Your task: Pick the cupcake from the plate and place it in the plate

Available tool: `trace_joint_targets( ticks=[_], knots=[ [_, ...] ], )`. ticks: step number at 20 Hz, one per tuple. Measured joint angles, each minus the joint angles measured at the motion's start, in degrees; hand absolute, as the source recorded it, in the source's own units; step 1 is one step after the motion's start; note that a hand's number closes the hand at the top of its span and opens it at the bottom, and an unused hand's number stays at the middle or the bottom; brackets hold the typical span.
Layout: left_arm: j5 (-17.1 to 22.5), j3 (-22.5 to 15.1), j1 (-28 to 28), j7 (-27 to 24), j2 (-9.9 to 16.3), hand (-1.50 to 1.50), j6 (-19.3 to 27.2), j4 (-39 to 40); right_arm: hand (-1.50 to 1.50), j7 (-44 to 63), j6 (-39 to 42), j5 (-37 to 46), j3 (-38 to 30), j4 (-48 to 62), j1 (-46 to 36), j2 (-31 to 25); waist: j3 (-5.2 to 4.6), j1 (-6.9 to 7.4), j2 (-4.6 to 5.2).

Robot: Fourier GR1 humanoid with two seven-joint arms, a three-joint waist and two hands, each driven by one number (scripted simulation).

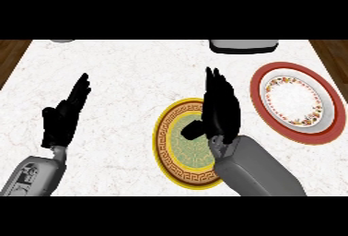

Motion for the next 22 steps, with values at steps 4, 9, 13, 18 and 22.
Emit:
trace_joint_targets(
  ticks=[4, 9, 13, 18, 22],
  knots=[
    [-0.13, 0.13, -0.56, 0.5, -0.2, 0.0, -0.44, -0.46, -1.5, 1.65, 5.54, -2.91, -2.77, -3.14, 0.42, -1.03, 0.04, 0.4, 0.24],
    [-0.99, 0.03, -1.14, 0.65, -1.22, 0.0, -0.56, -0.42, -1.5, 1.57, 9.43, -4.33, -5.36, -4.08, 2.14, -0.86, 0.08, 0.92, 0.5],
    [-1.19, 0.6, -1.44, 0.91, -1.58, 0.0, -1.03, -0.09, -1.5, 0.58, 11.98, -5.19, -7.23, -2.48, 2.72, -0.27, 0.1, 1.21, 0.64],
    [-1.64, 1.03, -2.26, 1.89, -2.06, 0.0, -1.23, -0.55, -1.5, -0.55, 14.55, -5.47, -8.83, 1.69, 3.59, 0.68, 0.11, 1.47, 0.73],
    [-2.38, 1.53, -2.03, 0.82, -2.5, 0.0, -2.03, 0.45, -1.5, -2.13, 15.06, -4.36, -10.05, 6.11, 4.29, 2.32, 0.12, 1.58, 0.79]
  ],
)
